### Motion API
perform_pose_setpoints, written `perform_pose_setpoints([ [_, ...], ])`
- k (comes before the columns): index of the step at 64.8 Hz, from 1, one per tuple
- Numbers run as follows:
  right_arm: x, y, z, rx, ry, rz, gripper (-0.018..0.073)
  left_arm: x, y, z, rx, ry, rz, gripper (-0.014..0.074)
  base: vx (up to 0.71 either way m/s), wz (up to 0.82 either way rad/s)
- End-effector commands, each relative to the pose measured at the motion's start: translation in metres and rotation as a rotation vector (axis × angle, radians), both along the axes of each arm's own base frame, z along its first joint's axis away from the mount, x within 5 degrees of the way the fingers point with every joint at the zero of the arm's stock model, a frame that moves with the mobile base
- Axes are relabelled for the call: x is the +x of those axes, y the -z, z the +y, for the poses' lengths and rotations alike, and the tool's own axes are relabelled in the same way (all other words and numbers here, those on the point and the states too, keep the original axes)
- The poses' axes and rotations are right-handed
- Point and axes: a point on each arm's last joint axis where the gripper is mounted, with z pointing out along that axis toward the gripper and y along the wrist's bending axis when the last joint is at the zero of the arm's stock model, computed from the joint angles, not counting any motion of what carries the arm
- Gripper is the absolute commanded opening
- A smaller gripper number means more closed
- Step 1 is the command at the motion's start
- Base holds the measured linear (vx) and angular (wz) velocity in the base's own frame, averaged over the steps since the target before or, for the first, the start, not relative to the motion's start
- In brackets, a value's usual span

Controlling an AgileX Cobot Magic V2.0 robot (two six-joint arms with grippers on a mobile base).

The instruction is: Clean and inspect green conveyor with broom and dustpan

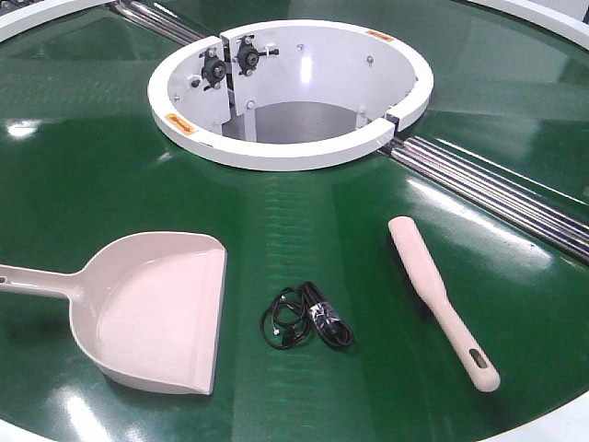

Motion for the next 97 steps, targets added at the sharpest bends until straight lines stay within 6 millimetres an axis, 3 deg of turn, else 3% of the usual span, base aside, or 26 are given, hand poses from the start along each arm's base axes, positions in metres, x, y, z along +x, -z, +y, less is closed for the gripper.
perform_pose_setpoints([
  [1,-0.002,-0.007,0.000,-0.004,-0.002,-0.086,-0.0008,-0.001,-0.008,-0.001,-0.012,0.007,-0.118,-0.0006,0.00,0.00],
  [8,-0.002,-0.007,0.000,-0.004,-0.002,-0.086,-0.0008,-0.002,-0.021,-0.001,-0.030,0.015,-0.219,-0.0006,0.00,0.00],
  [19,-0.002,-0.007,0.000,-0.004,-0.002,-0.086,-0.0008,-0.008,-0.070,-0.001,-0.032,0.017,-0.343,-0.0006,0.00,0.00],
  [28,-0.002,-0.007,0.000,-0.004,-0.002,-0.086,-0.0008,0.002,-0.111,0.000,-0.019,0.002,-0.207,-0.0006,0.00,0.00],
  [35,-0.002,-0.007,0.000,-0.004,-0.002,-0.086,-0.0008,0.021,-0.125,0.000,0.025,-0.017,0.031,-0.0006,0.00,0.00],
  [44,-0.002,-0.007,0.000,-0.004,-0.002,-0.086,-0.0008,0.046,-0.122,-0.001,0.036,-0.027,0.293,-0.0006,0.00,0.00],
  [58,-0.002,-0.007,0.000,-0.004,-0.002,-0.086,-0.0008,0.068,-0.108,-0.003,0.058,-0.028,0.414,-0.0006,0.00,0.00],
  [72,-0.002,-0.007,0.000,-0.004,-0.002,-0.086,-0.0008,0.075,-0.108,-0.002,0.084,-0.034,0.437,0.0044,0.00,0.00],
  [80,-0.002,-0.007,0.000,-0.004,-0.002,-0.086,-0.0008,0.074,-0.112,-0.002,0.088,-0.035,0.439,0.0151,0.00,0.00],
  [97,-0.002,-0.007,0.000,-0.004,-0.002,-0.086,-0.0008,0.073,-0.111,-0.002,0.104,-0.033,0.469,0.0518,0.00,0.00],
])
